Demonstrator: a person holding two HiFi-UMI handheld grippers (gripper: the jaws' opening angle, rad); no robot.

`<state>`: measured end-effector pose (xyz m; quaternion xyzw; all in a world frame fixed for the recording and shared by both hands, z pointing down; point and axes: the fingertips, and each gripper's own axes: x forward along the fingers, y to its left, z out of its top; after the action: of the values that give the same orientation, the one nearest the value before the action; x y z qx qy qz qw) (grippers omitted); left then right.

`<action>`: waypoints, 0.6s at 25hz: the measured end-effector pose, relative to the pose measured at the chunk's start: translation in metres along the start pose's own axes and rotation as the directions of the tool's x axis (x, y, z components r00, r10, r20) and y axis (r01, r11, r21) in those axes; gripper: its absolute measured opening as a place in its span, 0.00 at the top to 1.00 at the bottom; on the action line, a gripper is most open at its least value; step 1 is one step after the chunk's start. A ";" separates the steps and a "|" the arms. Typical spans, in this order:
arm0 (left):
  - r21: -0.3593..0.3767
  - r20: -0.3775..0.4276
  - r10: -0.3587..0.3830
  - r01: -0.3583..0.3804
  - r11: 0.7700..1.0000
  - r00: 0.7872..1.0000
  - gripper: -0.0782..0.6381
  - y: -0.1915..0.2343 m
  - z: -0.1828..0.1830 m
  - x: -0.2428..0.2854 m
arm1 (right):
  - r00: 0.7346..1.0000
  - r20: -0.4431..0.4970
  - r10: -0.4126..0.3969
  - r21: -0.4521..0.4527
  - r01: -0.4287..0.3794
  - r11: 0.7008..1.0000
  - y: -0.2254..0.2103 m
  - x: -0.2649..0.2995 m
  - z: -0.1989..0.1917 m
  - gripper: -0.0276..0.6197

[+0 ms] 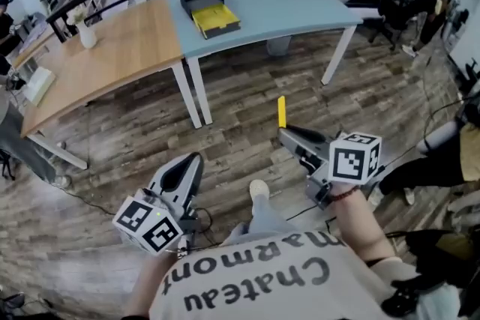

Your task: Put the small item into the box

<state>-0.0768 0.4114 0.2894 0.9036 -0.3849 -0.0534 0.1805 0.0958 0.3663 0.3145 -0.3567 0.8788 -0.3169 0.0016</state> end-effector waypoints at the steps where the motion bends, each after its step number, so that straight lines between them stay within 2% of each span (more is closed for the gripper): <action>1: 0.001 0.003 0.004 -0.004 1.000 1.000 0.89 0.005 0.002 0.004 | 1.000 0.000 0.006 0.003 -0.006 1.000 -0.005 0.006 0.003 0.84; 7: 0.003 0.025 0.023 -0.023 1.000 0.999 0.89 0.042 0.013 0.046 | 1.000 -0.029 0.008 -0.015 -0.008 1.000 -0.044 0.045 0.029 0.84; 15: 0.015 0.070 0.035 -0.036 0.999 0.997 0.89 0.098 0.053 0.139 | 0.998 -0.038 0.051 -0.071 -0.053 0.996 -0.107 0.108 0.111 0.84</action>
<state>-0.0586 0.2347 0.2818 0.8957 -0.4072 -0.0785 0.1603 0.1081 0.1783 0.3097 -0.3277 0.8985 -0.2913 -0.0187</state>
